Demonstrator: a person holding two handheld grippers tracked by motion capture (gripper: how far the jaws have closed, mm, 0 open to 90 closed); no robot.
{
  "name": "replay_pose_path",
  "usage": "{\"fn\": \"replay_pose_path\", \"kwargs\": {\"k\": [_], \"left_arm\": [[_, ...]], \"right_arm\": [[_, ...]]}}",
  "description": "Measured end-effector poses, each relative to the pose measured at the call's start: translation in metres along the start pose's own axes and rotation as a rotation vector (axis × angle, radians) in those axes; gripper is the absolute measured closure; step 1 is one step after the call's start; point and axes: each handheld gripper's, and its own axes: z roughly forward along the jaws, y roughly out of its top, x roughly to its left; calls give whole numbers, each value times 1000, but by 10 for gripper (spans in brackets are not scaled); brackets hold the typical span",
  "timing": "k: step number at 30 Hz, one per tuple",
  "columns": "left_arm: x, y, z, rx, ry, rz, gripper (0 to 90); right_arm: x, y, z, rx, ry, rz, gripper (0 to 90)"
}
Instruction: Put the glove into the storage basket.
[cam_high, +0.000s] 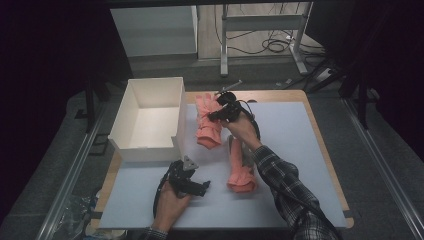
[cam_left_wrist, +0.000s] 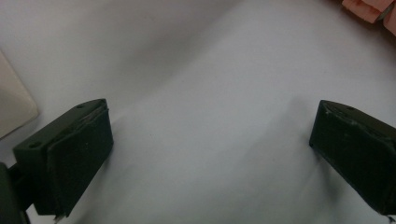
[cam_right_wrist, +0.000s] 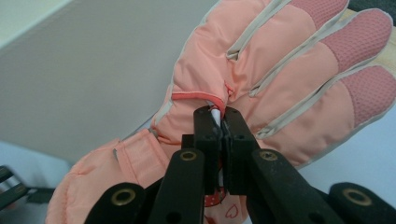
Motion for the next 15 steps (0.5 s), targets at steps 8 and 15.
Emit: {"fn": "replay_pose_path", "kwargs": {"k": [8, 15], "left_arm": [[0, 0, 0, -2, 0, 3, 0], [0, 0, 0, -4, 1, 0, 0]], "right_arm": [[19, -8, -33, -7, 4, -27, 860], [25, -26, -62, -22, 10, -14, 858]]}}
